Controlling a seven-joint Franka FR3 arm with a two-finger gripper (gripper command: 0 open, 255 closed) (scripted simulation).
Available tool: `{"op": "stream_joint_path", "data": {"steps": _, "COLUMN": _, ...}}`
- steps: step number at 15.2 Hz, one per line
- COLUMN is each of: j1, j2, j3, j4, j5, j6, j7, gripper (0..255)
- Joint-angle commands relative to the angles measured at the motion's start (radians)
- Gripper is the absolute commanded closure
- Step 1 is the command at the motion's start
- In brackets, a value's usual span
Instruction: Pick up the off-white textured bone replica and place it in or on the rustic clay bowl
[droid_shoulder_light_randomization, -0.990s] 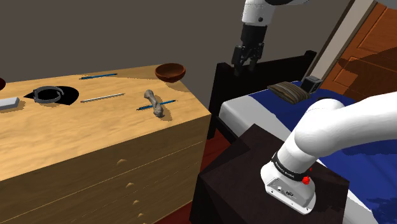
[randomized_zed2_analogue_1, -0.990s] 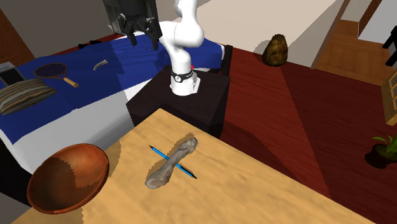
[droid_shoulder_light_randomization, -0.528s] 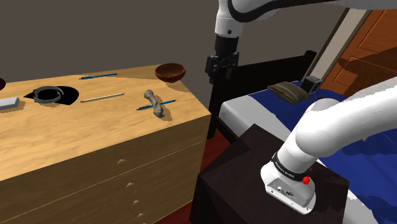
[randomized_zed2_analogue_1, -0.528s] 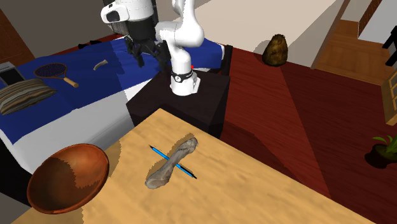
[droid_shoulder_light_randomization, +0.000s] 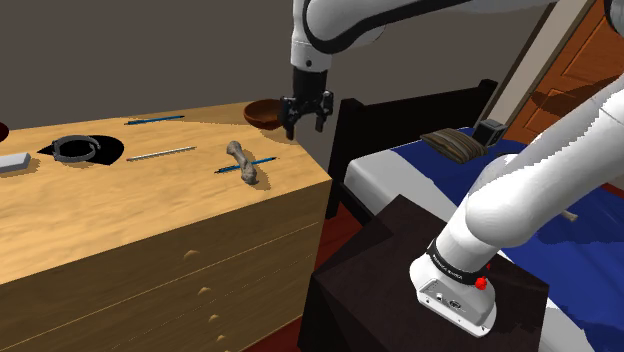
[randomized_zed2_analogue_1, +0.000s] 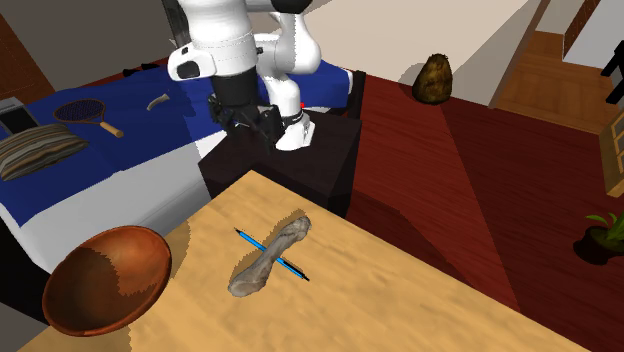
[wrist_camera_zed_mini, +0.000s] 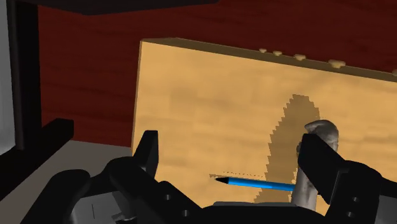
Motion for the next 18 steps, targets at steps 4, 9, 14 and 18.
{"op": "stream_joint_path", "data": {"steps": 4, "j1": 0.009, "j2": 0.182, "j3": 0.042, "j4": 0.100, "j5": -0.024, "j6": 0.098, "j7": 0.082, "gripper": 0}}
{"op": "stream_joint_path", "data": {"steps": 9, "j1": 0.030, "j2": 0.371, "j3": 0.071, "j4": 0.249, "j5": -0.073, "j6": 0.151, "j7": 0.174, "gripper": 0}}
{"op": "stream_joint_path", "data": {"steps": 14, "j1": 0.060, "j2": 0.527, "j3": 0.076, "j4": 0.396, "j5": -0.121, "j6": 0.168, "j7": 0.244, "gripper": 0}}
{"op": "stream_joint_path", "data": {"steps": 18, "j1": 0.064, "j2": 0.551, "j3": 0.074, "j4": 0.371, "j5": -0.129, "j6": 0.216, "j7": 0.249, "gripper": 0}}
